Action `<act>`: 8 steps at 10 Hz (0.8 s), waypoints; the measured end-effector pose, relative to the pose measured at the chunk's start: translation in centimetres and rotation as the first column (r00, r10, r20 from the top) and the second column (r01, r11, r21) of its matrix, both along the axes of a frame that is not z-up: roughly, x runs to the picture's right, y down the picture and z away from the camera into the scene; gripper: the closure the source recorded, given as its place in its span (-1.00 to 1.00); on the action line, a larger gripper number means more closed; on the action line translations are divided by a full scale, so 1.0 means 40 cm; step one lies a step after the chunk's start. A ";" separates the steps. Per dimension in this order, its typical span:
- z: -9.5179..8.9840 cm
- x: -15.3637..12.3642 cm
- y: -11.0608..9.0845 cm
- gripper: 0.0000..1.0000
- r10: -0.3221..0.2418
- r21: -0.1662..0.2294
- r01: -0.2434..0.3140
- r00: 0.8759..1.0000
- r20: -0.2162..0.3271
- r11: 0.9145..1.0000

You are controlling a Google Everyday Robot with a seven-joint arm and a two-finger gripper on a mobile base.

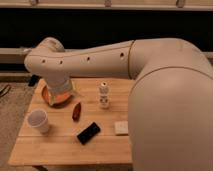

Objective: Place the eraser on the white sponge

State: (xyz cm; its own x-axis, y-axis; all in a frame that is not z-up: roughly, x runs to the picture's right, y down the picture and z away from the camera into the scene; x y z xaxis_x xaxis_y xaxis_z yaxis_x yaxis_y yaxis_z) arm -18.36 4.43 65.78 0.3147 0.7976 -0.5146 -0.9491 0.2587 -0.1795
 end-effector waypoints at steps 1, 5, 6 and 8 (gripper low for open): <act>0.000 0.000 0.000 -0.60 0.000 0.000 0.000 1.000 0.000 1.000; 0.000 -0.001 0.000 -0.60 0.000 0.000 0.000 1.000 0.000 1.000; 0.002 0.000 0.001 -0.60 -0.001 0.001 0.001 1.000 -0.001 1.000; 0.017 0.005 0.022 -0.60 -0.007 0.014 0.007 0.999 -0.037 1.000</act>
State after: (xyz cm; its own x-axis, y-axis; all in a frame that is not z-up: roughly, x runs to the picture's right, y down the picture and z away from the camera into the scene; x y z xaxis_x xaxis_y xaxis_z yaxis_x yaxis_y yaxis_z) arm -18.16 5.33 66.47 0.3014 0.8026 -0.5148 -0.9532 0.2676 -0.1408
